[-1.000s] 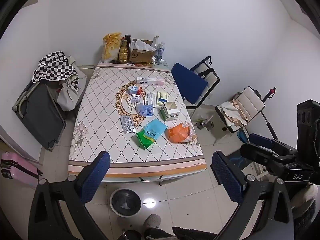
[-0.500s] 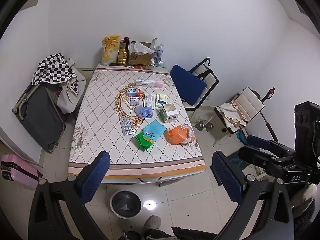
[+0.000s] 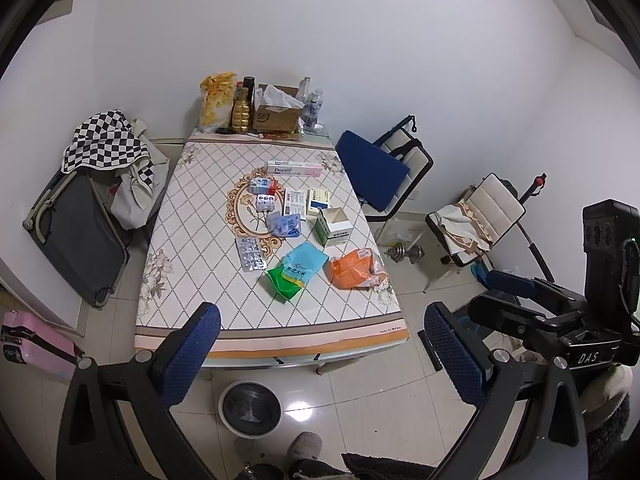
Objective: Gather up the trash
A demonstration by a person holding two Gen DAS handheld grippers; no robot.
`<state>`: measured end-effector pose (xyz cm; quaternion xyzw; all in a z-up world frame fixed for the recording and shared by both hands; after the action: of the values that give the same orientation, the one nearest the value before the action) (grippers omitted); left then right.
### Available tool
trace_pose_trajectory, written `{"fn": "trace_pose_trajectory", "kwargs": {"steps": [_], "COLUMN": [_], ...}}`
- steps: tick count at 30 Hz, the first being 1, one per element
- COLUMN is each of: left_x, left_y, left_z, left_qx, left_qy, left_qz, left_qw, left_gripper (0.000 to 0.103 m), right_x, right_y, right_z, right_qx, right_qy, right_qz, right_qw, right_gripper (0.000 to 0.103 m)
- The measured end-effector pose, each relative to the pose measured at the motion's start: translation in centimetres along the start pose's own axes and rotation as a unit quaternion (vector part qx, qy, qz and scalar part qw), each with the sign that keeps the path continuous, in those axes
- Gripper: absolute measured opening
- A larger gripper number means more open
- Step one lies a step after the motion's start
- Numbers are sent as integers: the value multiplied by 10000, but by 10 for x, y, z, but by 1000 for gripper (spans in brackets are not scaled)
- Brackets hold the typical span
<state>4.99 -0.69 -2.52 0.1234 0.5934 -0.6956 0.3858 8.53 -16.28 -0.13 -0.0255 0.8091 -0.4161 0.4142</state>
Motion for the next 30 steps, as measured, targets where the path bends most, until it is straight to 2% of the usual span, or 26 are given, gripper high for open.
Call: {"fn": "trace_pose_trajectory", "kwargs": {"steps": [15,17,24,30], "left_x": [-7,2,0,4], "left_y": [8,5,11,3], "left_z": [12,10,22,15], "left_qx": [30,8,12,51], "left_qy": [4,27,28,37], "left_qz": [16,25,47,51], "left_qw": [10000,10000,10000,10000], "left_gripper": [103,103,103,103], "right_x": [0,0,-1,-2], "right_y": [-2,-2,-2,-3], "right_z": [-1,-1,-2,0], "right_qx": [-33,-44,-44,-64], "right_qy": [-11,-16,5,26], "right_qz": [11,7,14,13], "right_qw": [10000,10000,10000,10000], "right_gripper": [103,103,103,103]}}
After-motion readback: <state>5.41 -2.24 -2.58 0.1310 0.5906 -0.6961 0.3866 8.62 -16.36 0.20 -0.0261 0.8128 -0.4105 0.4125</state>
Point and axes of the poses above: each gripper's, at about its wrist camera, not at the fingertips, and y roughly the way its jaws point, z to its right, x to its underside, the point moved 6 cm from there along y, roughly the way its jaws point, and after that the axes turned 1 degree about -x, right-handed, at the moved point
